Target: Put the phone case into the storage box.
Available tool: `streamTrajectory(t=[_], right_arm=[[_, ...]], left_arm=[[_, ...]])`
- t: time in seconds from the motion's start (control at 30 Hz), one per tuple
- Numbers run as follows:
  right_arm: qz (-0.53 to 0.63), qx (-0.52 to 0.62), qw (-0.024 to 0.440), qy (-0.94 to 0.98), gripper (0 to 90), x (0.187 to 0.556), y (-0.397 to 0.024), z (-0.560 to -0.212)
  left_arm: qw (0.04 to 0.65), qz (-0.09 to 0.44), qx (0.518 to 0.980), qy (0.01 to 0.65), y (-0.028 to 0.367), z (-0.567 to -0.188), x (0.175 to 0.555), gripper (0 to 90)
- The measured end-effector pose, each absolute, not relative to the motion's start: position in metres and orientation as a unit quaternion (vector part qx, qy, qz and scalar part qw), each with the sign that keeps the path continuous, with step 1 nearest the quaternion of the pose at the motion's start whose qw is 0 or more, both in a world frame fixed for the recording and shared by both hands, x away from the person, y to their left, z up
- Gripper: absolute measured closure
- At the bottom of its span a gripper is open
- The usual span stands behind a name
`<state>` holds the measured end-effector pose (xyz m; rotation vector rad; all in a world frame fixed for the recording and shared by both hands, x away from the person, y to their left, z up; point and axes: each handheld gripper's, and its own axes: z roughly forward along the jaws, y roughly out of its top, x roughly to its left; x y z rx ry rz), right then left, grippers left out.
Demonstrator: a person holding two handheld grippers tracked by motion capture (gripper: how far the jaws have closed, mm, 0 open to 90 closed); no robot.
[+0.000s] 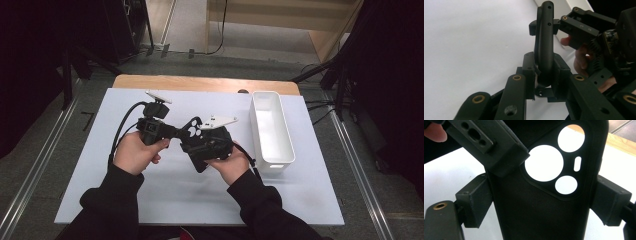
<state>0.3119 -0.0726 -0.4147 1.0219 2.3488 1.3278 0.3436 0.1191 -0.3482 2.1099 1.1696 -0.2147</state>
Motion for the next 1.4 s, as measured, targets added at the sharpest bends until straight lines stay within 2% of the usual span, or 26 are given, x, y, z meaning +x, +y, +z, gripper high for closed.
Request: streamTrajectory(t=[0.2,0.6,0.97,1.1,1.4], right_arm=[[0.451,0.348,0.122,0.813,12.0,0.312,-0.071,-0.415],[0.45,0.353,0.112,0.812,12.0,0.315,-0.075,-0.417],[0.459,0.36,0.112,0.805,12.0,0.318,-0.086,-0.412],[0.463,0.36,0.111,0.802,11.9,0.32,-0.091,-0.409],[0.485,0.346,0.093,0.798,11.8,0.324,-0.103,-0.401]], left_arm=[[0.364,-0.075,0.812,0.45,0.123,-0.339,0.341,64.4],[0.383,-0.068,0.799,0.458,0.139,-0.327,0.342,54.9],[0.39,-0.07,0.8,0.451,0.15,-0.324,0.344,39.4],[0.397,-0.056,0.81,0.428,0.153,-0.327,0.344,33.4],[0.414,-0.046,0.835,0.358,0.153,-0.336,0.344,28.5]])
